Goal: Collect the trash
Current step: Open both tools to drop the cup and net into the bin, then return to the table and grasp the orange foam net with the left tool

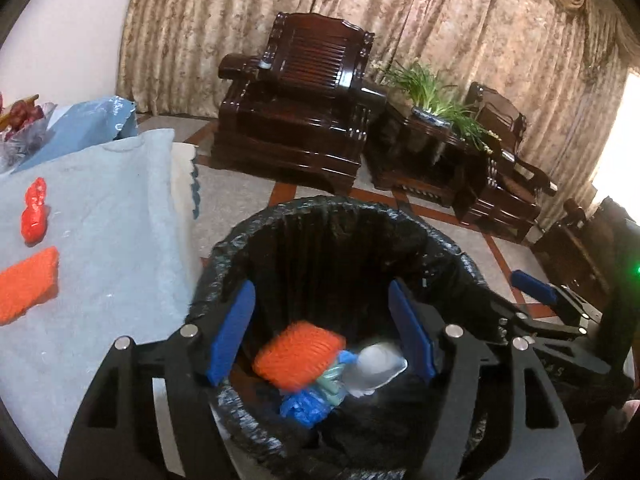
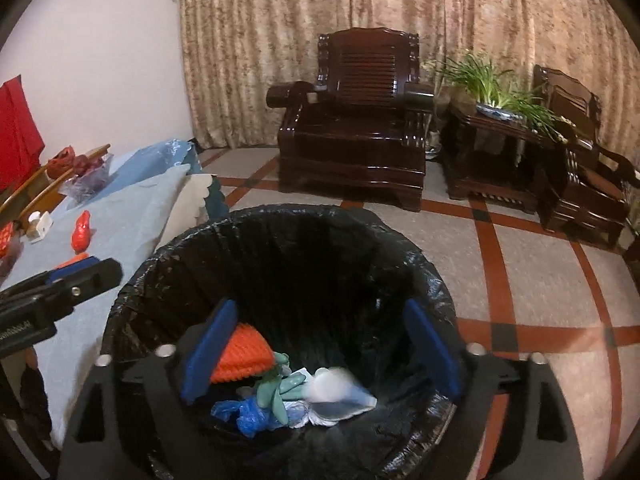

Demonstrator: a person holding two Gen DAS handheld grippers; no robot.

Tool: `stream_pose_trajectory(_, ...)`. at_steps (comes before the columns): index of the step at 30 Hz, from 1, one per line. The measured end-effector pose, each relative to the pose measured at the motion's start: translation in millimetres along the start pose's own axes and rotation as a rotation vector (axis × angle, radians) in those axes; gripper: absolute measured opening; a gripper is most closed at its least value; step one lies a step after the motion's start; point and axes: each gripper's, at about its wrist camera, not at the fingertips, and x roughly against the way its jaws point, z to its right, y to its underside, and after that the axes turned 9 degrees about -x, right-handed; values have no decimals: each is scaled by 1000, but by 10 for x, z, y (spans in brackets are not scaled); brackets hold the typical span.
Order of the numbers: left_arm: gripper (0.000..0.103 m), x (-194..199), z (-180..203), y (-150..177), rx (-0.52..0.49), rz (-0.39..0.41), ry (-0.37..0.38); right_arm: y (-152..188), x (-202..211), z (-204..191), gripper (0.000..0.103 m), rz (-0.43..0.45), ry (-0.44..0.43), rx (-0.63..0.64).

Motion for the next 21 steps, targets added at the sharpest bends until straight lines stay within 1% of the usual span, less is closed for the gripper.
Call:
stream_pose_trajectory(2, 74, 84, -70, 6, 2, 13, -28, -11, 29, 1, 94, 9, -15, -16)
stream_pose_trajectory(4, 78, 192, -164, 30, 4, 34, -73, -26, 58, -34, 96, 14, -34, -23)
stream_pose_trajectory(7, 81, 380, -339, 16, 12, 54, -140, -57, 80, -188, 96, 24, -66, -4)
stream_pose_trajectory(10, 82, 623, -626, 79, 41, 75, -235, -78, 97, -388, 96, 33, -109, 25)
stream_pose_trajectory(11, 83, 680, -700, 97, 49, 78, -258, -92, 90, -493, 96, 34, -130, 37)
stream_pose_trajectory(16, 83, 1025, -1254, 211, 94, 77, -432, -111, 7, -1097, 96, 31, -243, 109)
stream_pose_trajectory(19, 83, 1167, -1597, 286, 135, 68, -508, -93, -44, -1454, 96, 36, -306, 155)
stream_pose_trajectory(21, 83, 1224, -1763, 318, 155, 59, -539, -90, -101, -1672, 96, 38, -340, 179)
